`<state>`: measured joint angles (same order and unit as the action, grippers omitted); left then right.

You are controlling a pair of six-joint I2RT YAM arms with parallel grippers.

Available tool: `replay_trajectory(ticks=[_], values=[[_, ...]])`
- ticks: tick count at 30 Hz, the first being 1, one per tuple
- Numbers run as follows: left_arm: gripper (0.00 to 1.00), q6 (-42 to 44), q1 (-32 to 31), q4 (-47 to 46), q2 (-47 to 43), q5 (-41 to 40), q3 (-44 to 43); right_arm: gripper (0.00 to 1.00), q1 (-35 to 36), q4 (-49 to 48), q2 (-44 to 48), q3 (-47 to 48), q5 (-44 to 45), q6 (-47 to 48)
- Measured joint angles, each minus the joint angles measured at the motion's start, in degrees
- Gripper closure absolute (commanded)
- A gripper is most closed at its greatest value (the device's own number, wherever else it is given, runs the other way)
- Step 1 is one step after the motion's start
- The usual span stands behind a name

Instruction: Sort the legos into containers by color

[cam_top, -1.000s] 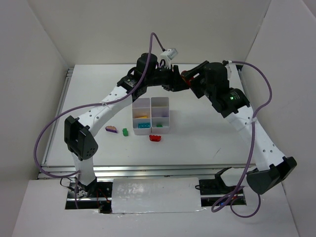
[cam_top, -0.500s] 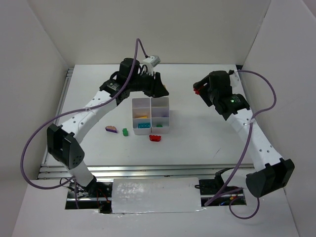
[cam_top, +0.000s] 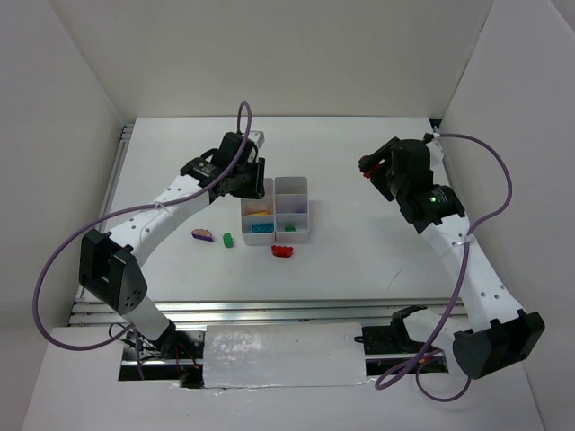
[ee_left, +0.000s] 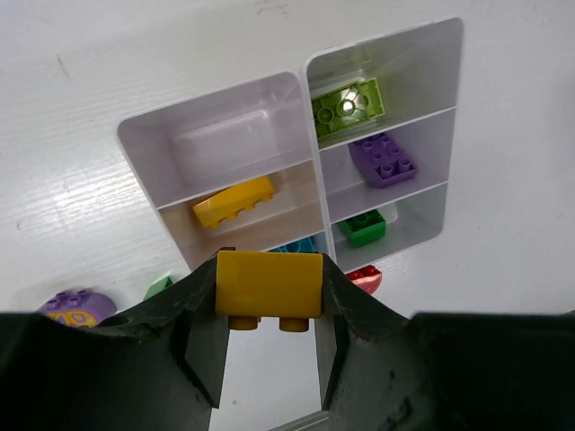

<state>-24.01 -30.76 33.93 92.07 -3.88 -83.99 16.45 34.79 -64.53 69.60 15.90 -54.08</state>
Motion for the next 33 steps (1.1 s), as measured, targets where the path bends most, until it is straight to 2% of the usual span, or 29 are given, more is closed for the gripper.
replay_trajectory(ticks=[6, 15, 22, 33], values=[[0.78, -0.83, -0.02, 0.87, 0.87, -2.29, 0.04, 1.00, 0.00, -1.03, -0.22, 0.00, -1.27, 0.83], [0.59, -1.81, -0.02, 1.20, 2.03, -2.29, 1.16, 1.00, -0.22, -1.42, -0.59, -1.09, -2.49, 1.14], [0.32, -1.84, -0.07, 0.72, 2.97, -2.23, 1.88, 1.00, -0.24, -1.79, -1.18, -1.38, -3.43, 1.27], [0.18, -2.03, -0.07, 0.15, 3.58, -2.47, 3.41, 1.00, -0.26, -1.90, -2.40, -1.38, -4.68, 1.57]])
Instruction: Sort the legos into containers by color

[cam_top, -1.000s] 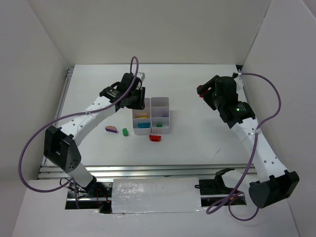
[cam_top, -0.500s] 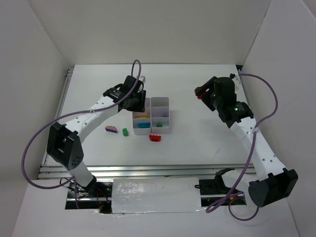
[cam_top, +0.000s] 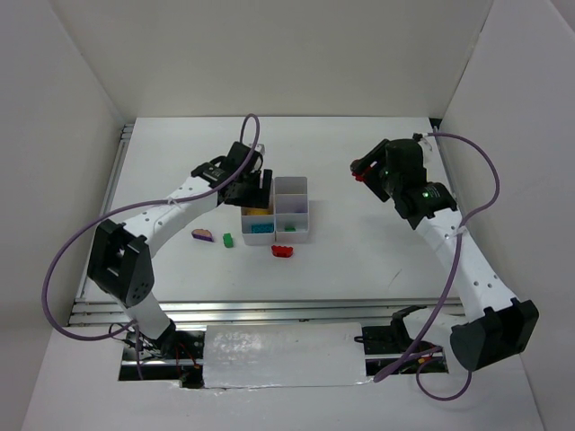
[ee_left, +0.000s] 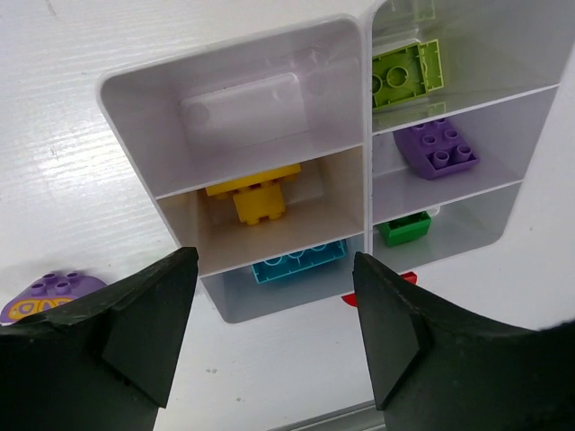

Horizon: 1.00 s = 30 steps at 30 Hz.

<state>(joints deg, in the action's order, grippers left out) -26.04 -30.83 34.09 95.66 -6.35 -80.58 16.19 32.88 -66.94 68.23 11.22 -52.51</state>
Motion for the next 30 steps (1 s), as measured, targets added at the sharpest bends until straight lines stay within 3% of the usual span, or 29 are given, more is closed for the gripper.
replay_trajectory(ticks=[6, 11, 16, 21, 30], values=[[0.01, -1.92, 0.02, 1.53, -0.76, -4.39, -1.84, 1.00, 0.02, -1.79, -3.15, 0.28, -4.55, 2.14], [0.00, -5.68, 1.70, 4.28, -4.59, -12.11, -5.66, 1.00, 3.21, -3.23, -10.03, 2.16, -8.94, 5.16], [0.00, -7.69, 8.48, 5.38, -11.34, -16.33, -4.44, 1.00, 9.64, -3.76, -14.27, 4.92, -10.64, 7.17], [0.00, -8.90, 14.10, 6.75, -15.15, -18.67, -0.63, 1.00, 16.22, -4.68, -20.48, 13.18, -10.56, 9.29], [0.01, -8.90, 15.04, 8.83, -15.67, -18.40, 2.19, 1.00, 22.99, -2.43, -41.38, 33.66, -11.69, 14.93]])
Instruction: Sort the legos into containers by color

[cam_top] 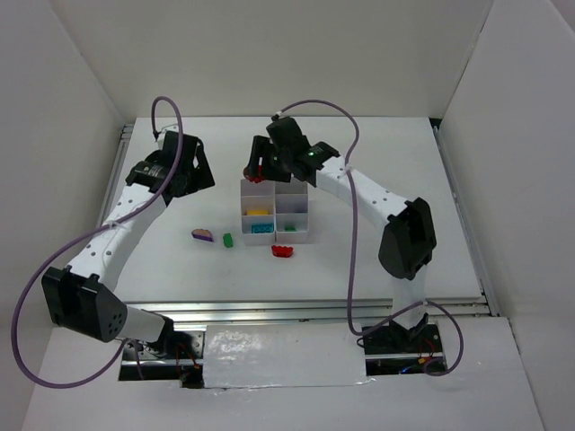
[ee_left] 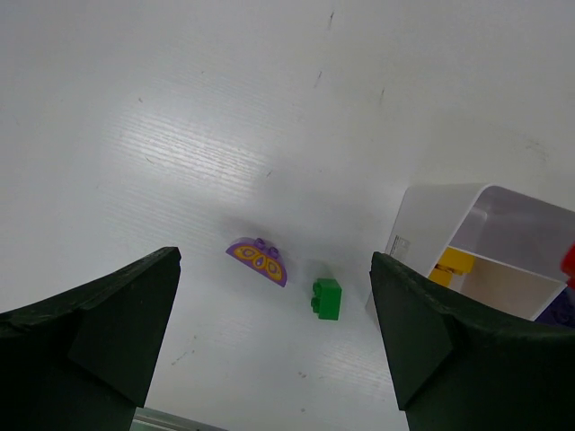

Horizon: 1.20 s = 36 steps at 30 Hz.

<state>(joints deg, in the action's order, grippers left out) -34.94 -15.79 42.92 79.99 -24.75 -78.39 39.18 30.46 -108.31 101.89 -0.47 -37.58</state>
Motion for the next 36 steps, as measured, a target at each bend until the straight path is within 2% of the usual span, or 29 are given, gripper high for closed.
replay_trajectory(ticks=[5, 36], values=[[0.00, 0.04, 0.33, 0.61, -1.14, -0.33, 0.00, 1.00, 1.14, 2.23, -4.55, 3.02, -0.83, 1.33], [0.00, 0.20, 1.01, 1.22, -1.86, -1.18, -0.11, 1.00, 1.44, 3.30, -4.52, 3.04, -0.85, 3.41]])
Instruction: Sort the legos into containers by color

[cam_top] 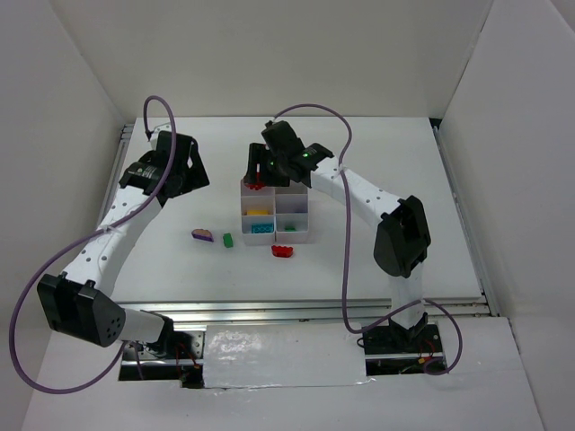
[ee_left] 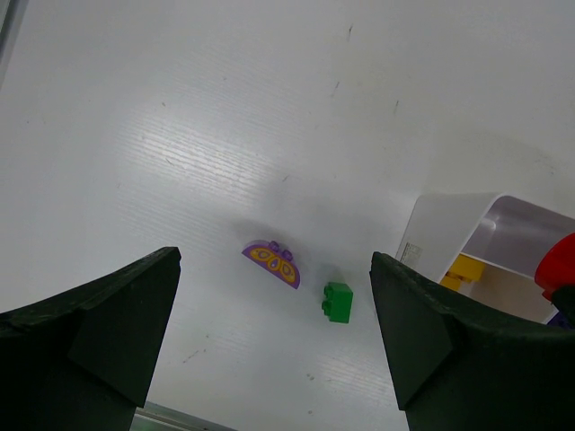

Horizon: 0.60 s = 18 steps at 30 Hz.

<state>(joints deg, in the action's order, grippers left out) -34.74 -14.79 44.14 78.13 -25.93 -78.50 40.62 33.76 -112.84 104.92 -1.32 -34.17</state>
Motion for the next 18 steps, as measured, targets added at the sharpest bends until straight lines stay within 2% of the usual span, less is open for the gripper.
replay_trajectory(ticks=[7, 18], values=[[0.00, 0.00, 0.00, -0.02, 0.00, -0.24, -0.17, 1.00, 0.00, 0.00, 0.00, 0.00, 0.04, 0.00], [0.01, -0.02, 0.02, -0.04, -0.02, 0.26, -0.66, 0.87, 0.00, 0.17, 0.00, 0.09, 0.48, 0.46]])
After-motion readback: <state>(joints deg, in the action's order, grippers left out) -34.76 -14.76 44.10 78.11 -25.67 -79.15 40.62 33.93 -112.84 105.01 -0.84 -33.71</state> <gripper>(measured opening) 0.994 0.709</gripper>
